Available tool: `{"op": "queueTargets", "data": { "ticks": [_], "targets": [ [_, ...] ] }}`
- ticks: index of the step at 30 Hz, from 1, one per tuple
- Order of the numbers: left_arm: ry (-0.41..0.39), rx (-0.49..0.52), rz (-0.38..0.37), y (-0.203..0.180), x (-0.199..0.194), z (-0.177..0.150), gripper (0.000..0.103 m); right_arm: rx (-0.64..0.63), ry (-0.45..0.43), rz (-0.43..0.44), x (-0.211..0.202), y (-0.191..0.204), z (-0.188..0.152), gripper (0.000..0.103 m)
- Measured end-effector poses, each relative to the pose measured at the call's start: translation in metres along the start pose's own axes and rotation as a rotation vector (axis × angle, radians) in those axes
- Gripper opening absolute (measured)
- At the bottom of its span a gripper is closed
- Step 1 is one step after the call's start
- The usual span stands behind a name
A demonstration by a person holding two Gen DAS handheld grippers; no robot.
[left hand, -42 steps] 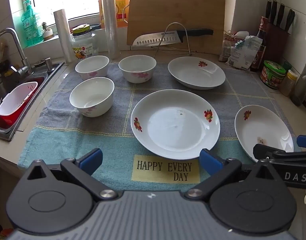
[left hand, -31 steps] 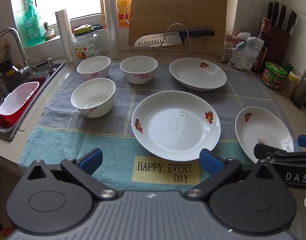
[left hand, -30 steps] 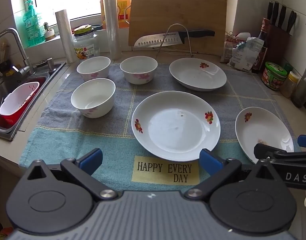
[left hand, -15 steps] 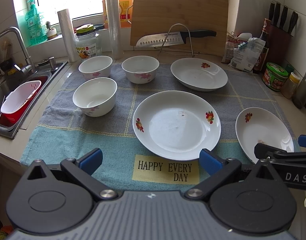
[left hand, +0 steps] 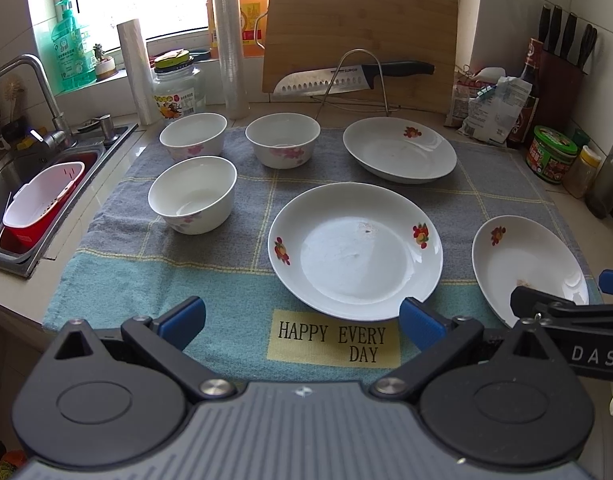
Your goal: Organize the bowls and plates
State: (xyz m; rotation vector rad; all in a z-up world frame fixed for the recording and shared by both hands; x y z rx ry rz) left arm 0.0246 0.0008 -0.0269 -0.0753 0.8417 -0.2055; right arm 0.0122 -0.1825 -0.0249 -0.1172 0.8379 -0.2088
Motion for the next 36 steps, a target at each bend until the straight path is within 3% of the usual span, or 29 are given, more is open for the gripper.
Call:
{"op": "queueTargets", "data": {
  "ticks": [36],
  "targets": [
    [-0.003, -0.007, -0.005, 0.0012, -0.005, 0.001, 0.102, -0.005, -0.019, -0.015, -0.0054, -0.0003, 0.0008, 0.103]
  ]
}}
Point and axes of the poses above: each gripper's, at about its wrist camera, not at the fingertips, and x roughly the way its jaws point, y to its left, z to its top, the point moved 4 cm from there along x, roughly the way its jaws point, and after that the axes turned 13 degrees about -z, right-handed, at the moved point
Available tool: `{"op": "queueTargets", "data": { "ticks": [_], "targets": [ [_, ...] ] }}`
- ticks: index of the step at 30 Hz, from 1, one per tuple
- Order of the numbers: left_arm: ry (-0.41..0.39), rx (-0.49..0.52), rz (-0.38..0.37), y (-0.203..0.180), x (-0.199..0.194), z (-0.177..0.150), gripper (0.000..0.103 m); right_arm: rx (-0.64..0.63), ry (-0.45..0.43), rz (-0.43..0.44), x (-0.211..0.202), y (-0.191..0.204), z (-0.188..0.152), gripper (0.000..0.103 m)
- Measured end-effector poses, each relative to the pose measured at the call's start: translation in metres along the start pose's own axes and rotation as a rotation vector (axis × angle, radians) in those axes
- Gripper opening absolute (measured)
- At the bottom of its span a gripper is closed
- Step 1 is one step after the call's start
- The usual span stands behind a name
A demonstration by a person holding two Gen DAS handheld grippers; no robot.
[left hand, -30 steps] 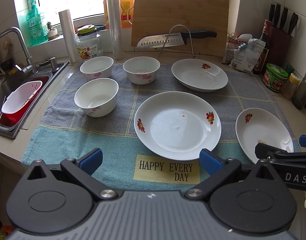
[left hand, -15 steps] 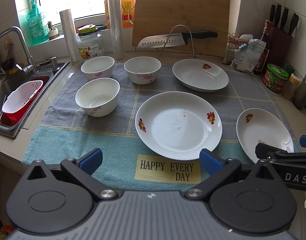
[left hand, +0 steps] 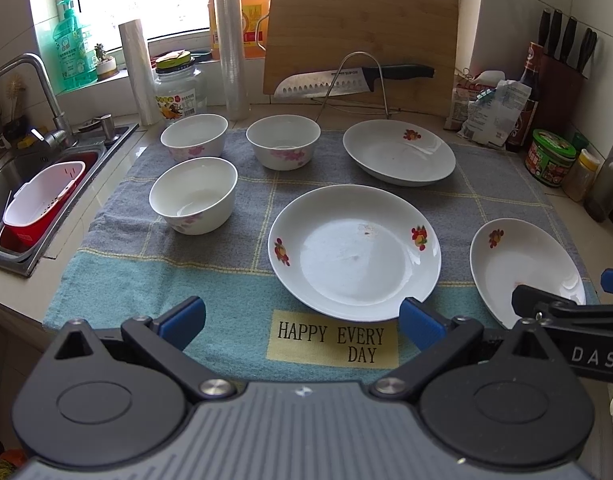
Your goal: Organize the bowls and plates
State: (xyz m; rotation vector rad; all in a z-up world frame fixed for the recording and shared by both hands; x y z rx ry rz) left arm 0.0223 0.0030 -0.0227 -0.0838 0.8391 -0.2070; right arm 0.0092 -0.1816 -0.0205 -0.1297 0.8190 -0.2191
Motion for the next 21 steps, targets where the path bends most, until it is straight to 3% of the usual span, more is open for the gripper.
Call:
{"op": "queueTargets", "data": {
  "ticks": [21],
  "targets": [
    [-0.022, 0.022, -0.079, -0.023, 0.002, 0.007, 0.102, -0.013, -0.112, 0.067, -0.003, -0.027, -0.006, 0.103]
  ]
}}
Point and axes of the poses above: each gripper's, at about its wrist camera, not at the fingertips, and x roughly the way its jaws point, y to its left, z to its top, the point moved 4 cm from there along x, roughly the way its jaws point, and after that the axes turned 13 degrees about -z, right-handed, at the moved point
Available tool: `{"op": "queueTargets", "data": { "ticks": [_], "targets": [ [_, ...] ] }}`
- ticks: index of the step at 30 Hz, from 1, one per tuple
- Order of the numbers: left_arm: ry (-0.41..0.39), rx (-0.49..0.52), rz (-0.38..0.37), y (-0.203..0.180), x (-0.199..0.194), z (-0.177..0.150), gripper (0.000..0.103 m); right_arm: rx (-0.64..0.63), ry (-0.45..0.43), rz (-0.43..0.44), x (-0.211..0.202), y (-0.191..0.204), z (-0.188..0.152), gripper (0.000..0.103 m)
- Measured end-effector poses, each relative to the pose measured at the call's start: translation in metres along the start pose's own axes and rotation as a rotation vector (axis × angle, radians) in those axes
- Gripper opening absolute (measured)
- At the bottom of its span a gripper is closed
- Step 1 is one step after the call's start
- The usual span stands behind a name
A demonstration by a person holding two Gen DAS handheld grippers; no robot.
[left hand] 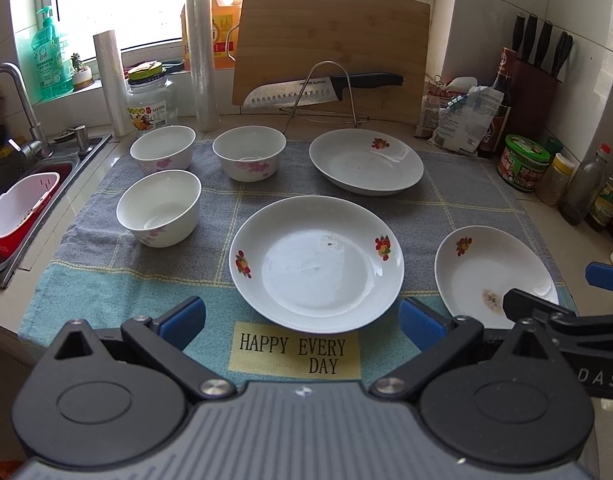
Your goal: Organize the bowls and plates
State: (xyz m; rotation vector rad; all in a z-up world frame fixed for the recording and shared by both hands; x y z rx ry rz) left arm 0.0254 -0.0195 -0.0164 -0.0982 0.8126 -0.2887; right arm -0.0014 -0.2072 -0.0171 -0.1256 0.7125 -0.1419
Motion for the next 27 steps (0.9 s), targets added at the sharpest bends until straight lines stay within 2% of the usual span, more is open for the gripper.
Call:
{"op": "queueTargets", "data": {
  "ticks": [3, 12, 19, 27],
  "targets": [
    [-0.009, 0.012, -0.037, -0.005, 0.0, 0.001, 0.102, 0.007, -0.023, 0.019, 0.001, -0.01, -0.004, 0.103],
    [0.006, 0.028, -0.068, -0.015, 0.014, 0.0, 0.102, -0.031, -0.052, 0.038, 0.014, -0.034, -0.032, 0.103],
    [0.003, 0.049, -0.101, -0.026, 0.026, -0.004, 0.102, -0.029, 0.009, 0.053, 0.038, -0.053, -0.065, 0.103],
    [-0.034, 0.076, -0.073, -0.036, 0.038, 0.002, 0.102, -0.012, 0.078, 0.064, 0.072, -0.064, -0.096, 0.103]
  ]
}}
Point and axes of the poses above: each gripper's, at about its wrist camera, not at the fingertips, and x roughly the way its jaws point, y to its left, z to its top, the point moved 4 cm from there along x, roughly the way its jaws point, and after that the axes turned 13 degrees about -z, right-handed, at the moved point
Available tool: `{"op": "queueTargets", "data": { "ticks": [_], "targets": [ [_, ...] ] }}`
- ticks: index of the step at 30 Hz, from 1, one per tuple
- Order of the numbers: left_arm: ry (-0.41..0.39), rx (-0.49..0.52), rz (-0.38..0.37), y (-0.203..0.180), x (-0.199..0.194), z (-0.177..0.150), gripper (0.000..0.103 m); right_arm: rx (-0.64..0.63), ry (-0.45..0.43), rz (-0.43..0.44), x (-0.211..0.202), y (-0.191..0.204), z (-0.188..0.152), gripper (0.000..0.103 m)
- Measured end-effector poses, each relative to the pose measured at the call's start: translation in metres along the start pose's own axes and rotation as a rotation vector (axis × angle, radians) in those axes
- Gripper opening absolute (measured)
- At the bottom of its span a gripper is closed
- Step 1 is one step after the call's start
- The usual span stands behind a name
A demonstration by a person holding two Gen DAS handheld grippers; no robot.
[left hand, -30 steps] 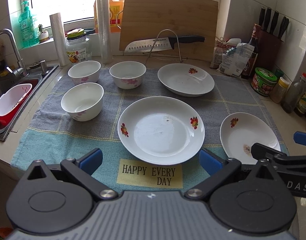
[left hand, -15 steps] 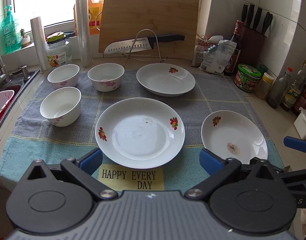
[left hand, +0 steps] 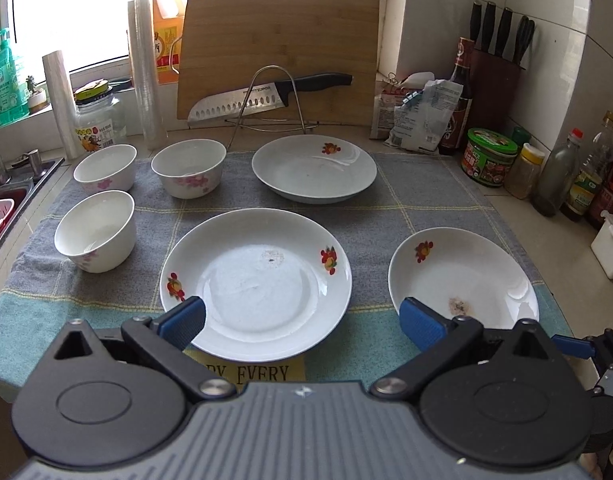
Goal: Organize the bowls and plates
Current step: 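Move the left gripper to the brown-stained plate's rim and close it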
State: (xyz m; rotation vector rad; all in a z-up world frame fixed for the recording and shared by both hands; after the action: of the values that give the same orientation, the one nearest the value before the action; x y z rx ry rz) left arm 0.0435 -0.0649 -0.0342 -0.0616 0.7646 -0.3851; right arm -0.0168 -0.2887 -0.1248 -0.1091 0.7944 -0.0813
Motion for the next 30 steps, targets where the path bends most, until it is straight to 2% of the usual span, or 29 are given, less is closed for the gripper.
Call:
{"op": "queueTargets", "data": {
  "ticks": [7, 13, 25, 30],
  "targets": [
    [0.043, -0.02, -0.09, -0.008, 0.01, 0.005, 0.102, -0.022, 0.007, 0.013, 0.02, -0.005, -0.004, 0.103],
    [0.09, 0.085, -0.105, -0.026, 0.024, 0.009, 0.102, -0.049, -0.014, 0.03, 0.031, -0.002, 0.0, 0.103],
    [0.143, 0.186, -0.249, -0.035, 0.071, 0.04, 0.102, -0.092, -0.083, 0.052, 0.039, 0.002, 0.002, 0.103],
    [0.208, 0.227, -0.324, -0.043, 0.102, 0.052, 0.102, -0.081, -0.113, 0.053, 0.037, 0.002, -0.002, 0.103]
  ]
}}
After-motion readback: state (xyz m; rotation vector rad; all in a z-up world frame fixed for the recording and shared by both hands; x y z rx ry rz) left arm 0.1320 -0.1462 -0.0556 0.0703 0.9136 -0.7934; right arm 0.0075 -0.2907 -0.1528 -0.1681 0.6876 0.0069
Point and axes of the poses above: each gripper's, at about its wrist camera, not at the fingertips, and x roughly the way its jaws point, y to its left, z to its top, the point moved 4 cm from there along x, roughly the way its jaws point, and after that the axes turned 13 degrees about -z, right-handed, at the moved point
